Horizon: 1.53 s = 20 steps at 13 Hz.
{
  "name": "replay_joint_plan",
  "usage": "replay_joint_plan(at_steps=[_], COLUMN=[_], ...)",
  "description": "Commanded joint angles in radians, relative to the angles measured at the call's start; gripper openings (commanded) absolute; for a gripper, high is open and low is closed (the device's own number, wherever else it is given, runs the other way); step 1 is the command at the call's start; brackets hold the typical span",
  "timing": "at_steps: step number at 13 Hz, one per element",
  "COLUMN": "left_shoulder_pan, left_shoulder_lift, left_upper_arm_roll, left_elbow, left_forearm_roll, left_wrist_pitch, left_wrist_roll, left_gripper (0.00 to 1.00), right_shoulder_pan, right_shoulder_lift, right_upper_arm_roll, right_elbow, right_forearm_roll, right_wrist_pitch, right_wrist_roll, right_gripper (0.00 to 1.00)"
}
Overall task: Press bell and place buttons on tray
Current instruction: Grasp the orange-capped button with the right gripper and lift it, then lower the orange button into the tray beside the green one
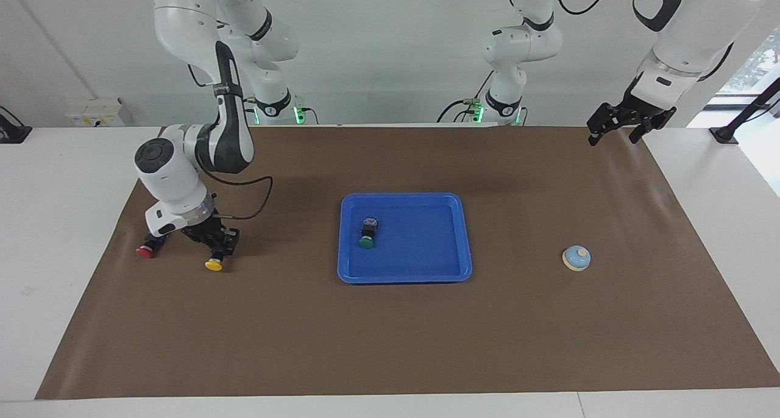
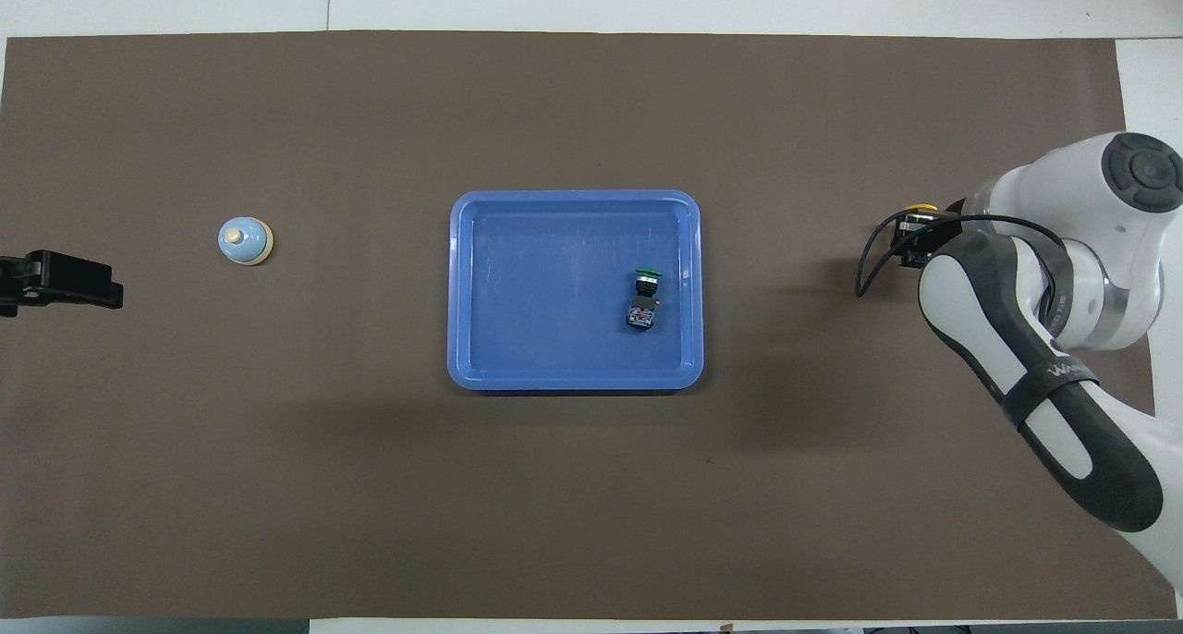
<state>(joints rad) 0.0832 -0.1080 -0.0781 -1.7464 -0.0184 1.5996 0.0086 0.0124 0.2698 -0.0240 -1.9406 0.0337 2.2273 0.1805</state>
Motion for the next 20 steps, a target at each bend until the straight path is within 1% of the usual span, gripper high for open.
replay_joint_plan(at_steps=[1,3,4,5,7,10,12,14,15,18,19,20], left_shoulder_pan=[-0.003,-0.003,-0.003,-0.003,-0.003,-0.003,-0.003,-0.003,-0.003,-0.003,-0.003,-0.003], left_shoulder_lift=[-0.006,-0.006,-0.006,-0.006,-0.006,-0.006,-0.006,-0.006,-0.006,-0.006,-0.006,-0.006], left_upper_arm_roll=[0.004,0.004,0.004,0.004,0.004,0.004,0.004,0.004,0.004,0.004,0.004,0.004], left_elbow=[-0.001,-0.001,-0.001,-0.001,-0.001,-0.001,-0.001,-0.001,-0.001,-0.001,-0.001,-0.001], left_forearm_roll=[0.005,0.005,0.005,0.005,0.003,0.005,0.003,0.005,0.005,0.005,0.005,0.005], left_wrist_pitch=[-0.007,-0.007,-0.007,-0.007,-0.007,-0.007,-0.007,-0.007,-0.007,-0.007,-0.007,-0.007], left_wrist_roll=[0.001,0.001,0.001,0.001,0.001,0.001,0.001,0.001,0.001,0.001,0.001,0.001], left_gripper=[1.0,1.0,1.0,1.0,1.0,1.0,1.0,1.0,1.0,1.0,1.0,1.0], right_shoulder_pan=[0.127,0.229,0.28,0.341,0.427,0.536,0.59,0.618,0.621,0.621,0.623,0.635], right_shoulder_lift=[0.014,0.045,0.054,0.058,0.08,0.143,0.189,0.229,0.233,0.206,0.201,0.197], right_upper_arm_roll=[0.006,0.006,0.006,0.006,0.006,0.004,0.006,0.006,0.006,0.006,0.007,0.007], right_elbow=[0.185,0.296,0.323,0.331,0.347,0.356,0.353,0.341,0.31,0.183,0.152,0.146], right_forearm_roll=[-0.003,0.006,0.014,0.017,0.052,0.057,0.051,0.049,0.048,0.046,0.046,0.046], right_wrist_pitch=[-0.186,-0.273,-0.287,-0.279,-0.27,-0.192,-0.112,-0.059,-0.019,0.101,0.132,0.133], right_wrist_roll=[0.144,0.249,0.279,0.325,0.42,0.534,0.577,0.58,0.579,0.564,0.565,0.567], right_gripper=[0.0,0.0,0.0,0.0,0.0,0.0,0.0,0.0,0.0,0.0,0.0,0.0])
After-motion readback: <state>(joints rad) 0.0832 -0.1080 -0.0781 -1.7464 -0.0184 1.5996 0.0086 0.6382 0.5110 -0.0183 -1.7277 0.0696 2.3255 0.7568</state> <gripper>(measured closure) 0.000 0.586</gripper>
